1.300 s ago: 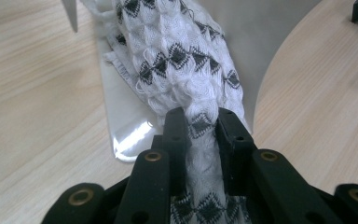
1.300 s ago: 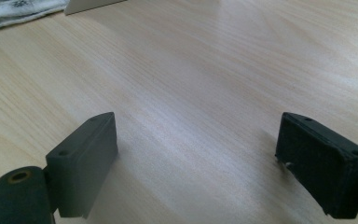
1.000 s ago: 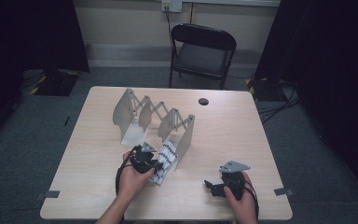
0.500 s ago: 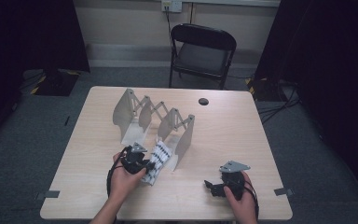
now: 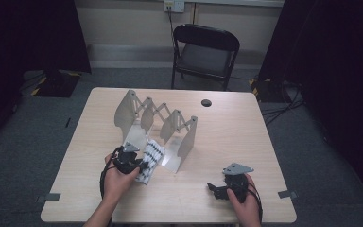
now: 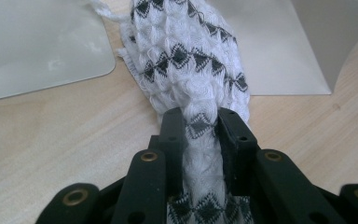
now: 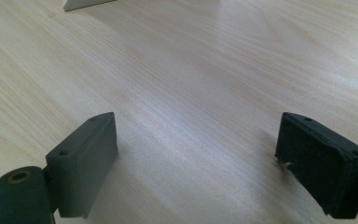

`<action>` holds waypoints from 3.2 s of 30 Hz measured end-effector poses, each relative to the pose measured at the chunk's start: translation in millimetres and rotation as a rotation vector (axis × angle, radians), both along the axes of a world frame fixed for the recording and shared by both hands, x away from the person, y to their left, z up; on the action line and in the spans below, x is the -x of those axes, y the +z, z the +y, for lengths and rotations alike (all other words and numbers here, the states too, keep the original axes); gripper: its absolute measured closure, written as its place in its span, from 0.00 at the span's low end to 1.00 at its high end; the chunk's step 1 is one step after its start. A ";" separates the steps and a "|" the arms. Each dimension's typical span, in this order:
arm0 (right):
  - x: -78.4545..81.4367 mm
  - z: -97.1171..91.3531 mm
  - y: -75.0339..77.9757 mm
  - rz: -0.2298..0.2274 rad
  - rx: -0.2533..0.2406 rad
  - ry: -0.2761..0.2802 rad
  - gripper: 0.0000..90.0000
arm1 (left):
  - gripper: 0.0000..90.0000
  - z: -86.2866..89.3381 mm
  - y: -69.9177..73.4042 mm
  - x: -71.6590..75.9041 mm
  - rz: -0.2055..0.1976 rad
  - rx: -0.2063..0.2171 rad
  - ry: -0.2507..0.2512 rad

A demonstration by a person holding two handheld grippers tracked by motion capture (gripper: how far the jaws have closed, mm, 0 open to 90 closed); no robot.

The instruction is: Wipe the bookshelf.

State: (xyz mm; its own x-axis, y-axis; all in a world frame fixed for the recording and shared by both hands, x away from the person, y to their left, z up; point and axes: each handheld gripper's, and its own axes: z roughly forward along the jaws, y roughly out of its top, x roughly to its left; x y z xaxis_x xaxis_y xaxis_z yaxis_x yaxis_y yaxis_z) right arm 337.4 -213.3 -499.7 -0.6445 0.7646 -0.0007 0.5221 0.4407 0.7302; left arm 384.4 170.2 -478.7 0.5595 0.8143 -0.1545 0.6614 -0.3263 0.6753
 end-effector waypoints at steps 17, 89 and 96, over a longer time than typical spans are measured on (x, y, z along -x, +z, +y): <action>0.5 0.0 0.0 -0.002 0.001 0.000 0.13 | 0.57 -8.9 -3.9 -1.7 -0.053 0.006 0.051; 1.2 0.6 0.0 -0.003 0.001 0.003 0.14 | 0.80 -22.8 49.2 -23.2 -0.065 -0.080 0.051; 1.2 0.6 0.0 -0.002 0.001 0.003 0.13 | 0.79 -34.5 68.1 -30.2 -0.100 -0.079 0.029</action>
State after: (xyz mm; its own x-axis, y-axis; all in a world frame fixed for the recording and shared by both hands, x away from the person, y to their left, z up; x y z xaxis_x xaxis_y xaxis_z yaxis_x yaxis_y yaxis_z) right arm 336.1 -212.7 -499.6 -0.6471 0.7624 -0.0032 0.5187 0.4434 0.7310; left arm 414.6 135.7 -410.6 0.5451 0.8377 -0.0334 0.6018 -0.3633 0.7112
